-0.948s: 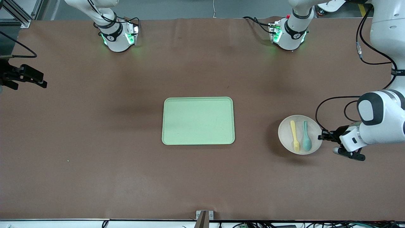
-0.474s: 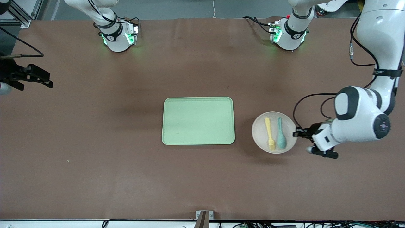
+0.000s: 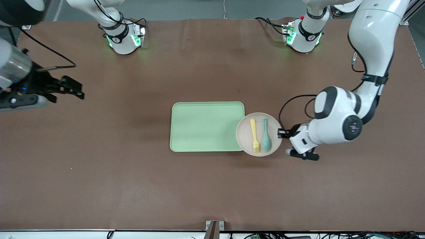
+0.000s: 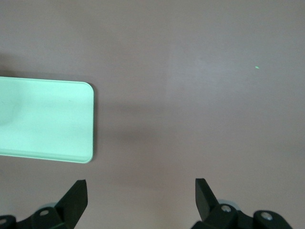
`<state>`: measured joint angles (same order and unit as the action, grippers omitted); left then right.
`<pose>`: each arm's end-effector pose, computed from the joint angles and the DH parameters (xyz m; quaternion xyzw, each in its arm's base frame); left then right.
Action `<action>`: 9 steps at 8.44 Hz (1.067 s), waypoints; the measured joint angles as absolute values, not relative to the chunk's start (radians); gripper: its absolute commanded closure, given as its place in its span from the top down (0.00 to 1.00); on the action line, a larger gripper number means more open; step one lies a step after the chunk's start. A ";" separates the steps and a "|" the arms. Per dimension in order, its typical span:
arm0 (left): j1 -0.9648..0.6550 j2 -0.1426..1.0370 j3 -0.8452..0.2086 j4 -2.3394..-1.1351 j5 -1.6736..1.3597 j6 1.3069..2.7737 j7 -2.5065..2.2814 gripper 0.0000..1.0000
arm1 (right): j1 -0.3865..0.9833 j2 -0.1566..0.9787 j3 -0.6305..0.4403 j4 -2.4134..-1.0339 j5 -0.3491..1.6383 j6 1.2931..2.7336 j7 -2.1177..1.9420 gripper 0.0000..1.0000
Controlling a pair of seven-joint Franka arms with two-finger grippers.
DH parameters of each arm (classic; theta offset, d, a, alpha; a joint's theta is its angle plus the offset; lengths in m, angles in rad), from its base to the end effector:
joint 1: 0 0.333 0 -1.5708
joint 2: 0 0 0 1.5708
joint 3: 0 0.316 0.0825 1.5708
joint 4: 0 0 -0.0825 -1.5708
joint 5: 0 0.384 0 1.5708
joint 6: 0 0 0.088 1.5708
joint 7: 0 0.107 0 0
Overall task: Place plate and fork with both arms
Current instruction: 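Carry the plate toward the tray with the left gripper while the right gripper approaches, then lower the plate onto the tray and open the left gripper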
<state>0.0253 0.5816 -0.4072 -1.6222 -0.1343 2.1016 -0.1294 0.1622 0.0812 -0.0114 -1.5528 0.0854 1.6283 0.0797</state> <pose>0.6408 -0.2264 0.3042 0.9836 -0.0621 -0.0716 0.1535 0.5757 0.0965 0.5922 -0.9986 -0.0330 0.0077 0.0415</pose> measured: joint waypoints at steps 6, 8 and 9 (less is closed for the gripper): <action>-0.160 0.762 -0.408 -1.626 -0.135 2.373 -0.310 0.00 | 0.404 0.174 -0.007 -1.731 0.093 1.892 0.259 1.00; -0.158 0.768 -0.410 -1.648 -0.138 2.373 -0.310 0.00 | 0.477 0.241 -0.008 -1.733 0.093 1.986 0.369 1.00; -0.157 0.768 -0.418 -1.657 -0.139 2.373 -0.310 0.00 | 0.507 0.269 -0.008 -1.734 0.093 2.021 0.405 1.00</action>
